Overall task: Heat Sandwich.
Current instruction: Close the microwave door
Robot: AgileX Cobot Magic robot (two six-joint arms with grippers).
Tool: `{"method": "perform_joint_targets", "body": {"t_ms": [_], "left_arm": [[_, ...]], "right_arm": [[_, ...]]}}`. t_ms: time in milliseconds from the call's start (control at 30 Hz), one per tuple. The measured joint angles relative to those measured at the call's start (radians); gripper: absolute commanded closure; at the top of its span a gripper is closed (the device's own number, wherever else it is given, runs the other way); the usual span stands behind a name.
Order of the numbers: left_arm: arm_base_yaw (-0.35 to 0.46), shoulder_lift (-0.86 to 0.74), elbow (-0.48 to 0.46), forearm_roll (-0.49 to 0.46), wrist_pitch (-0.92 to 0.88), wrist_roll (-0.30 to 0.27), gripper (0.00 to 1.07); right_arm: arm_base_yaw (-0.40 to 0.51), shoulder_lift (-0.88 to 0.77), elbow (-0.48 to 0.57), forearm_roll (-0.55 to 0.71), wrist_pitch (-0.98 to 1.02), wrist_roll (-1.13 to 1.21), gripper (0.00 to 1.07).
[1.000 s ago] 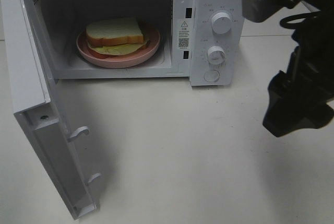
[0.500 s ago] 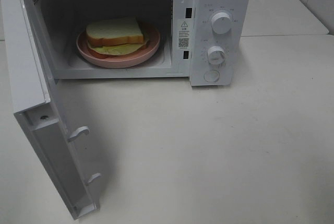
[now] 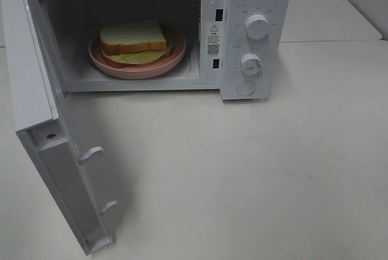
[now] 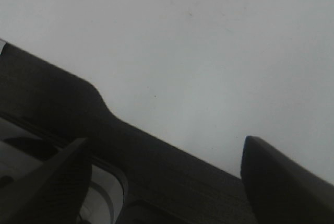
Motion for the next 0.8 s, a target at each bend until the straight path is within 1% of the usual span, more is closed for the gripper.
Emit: {"method": "perform_joint_targets", "body": {"t_ms": [33,67,167,200,267,367,400,500,600,633,767,800], "left_arm": [[0.0,0.0,0.0,0.0,0.0,0.0,0.09],[0.0,0.0,0.0,0.0,0.0,0.0,0.09],[0.0,0.0,0.0,0.0,0.0,0.0,0.09],[0.0,0.0,0.0,0.0,0.0,0.0,0.09],[0.0,0.0,0.0,0.0,0.0,0.0,0.09],[0.0,0.0,0.0,0.0,0.0,0.0,0.09],[0.0,0.0,0.0,0.0,0.0,0.0,0.09],[0.0,0.0,0.0,0.0,0.0,0.0,0.09],[0.0,0.0,0.0,0.0,0.0,0.0,0.09],[0.0,0.0,0.0,0.0,0.0,0.0,0.09],[0.0,0.0,0.0,0.0,0.0,0.0,0.09],[0.0,0.0,0.0,0.0,0.0,0.0,0.09]], "right_arm": [[-0.038,-0.042,0.027,0.0,-0.022,0.0,0.31],[-0.038,-0.042,0.027,0.0,-0.022,0.0,0.31],[-0.101,-0.1,0.056,0.0,-0.05,0.0,0.31],[-0.14,-0.137,0.065,0.0,-0.087,0.0,0.31],[-0.157,-0.152,0.07,0.0,-0.097,0.0,0.31],[-0.234,-0.208,0.088,0.0,-0.118,0.0,0.31],[-0.234,-0.208,0.088,0.0,-0.118,0.0,0.31],[-0.281,-0.256,0.088,0.0,-0.122,0.0,0.31],[-0.304,-0.284,0.088,0.0,-0.122,0.0,0.31],[-0.326,-0.314,0.088,0.0,-0.122,0.0,0.31],[-0.357,-0.372,0.088,0.001,-0.122,0.0,0.31],[-0.374,-0.417,0.088,0.001,-0.122,0.0,0.31]]}}
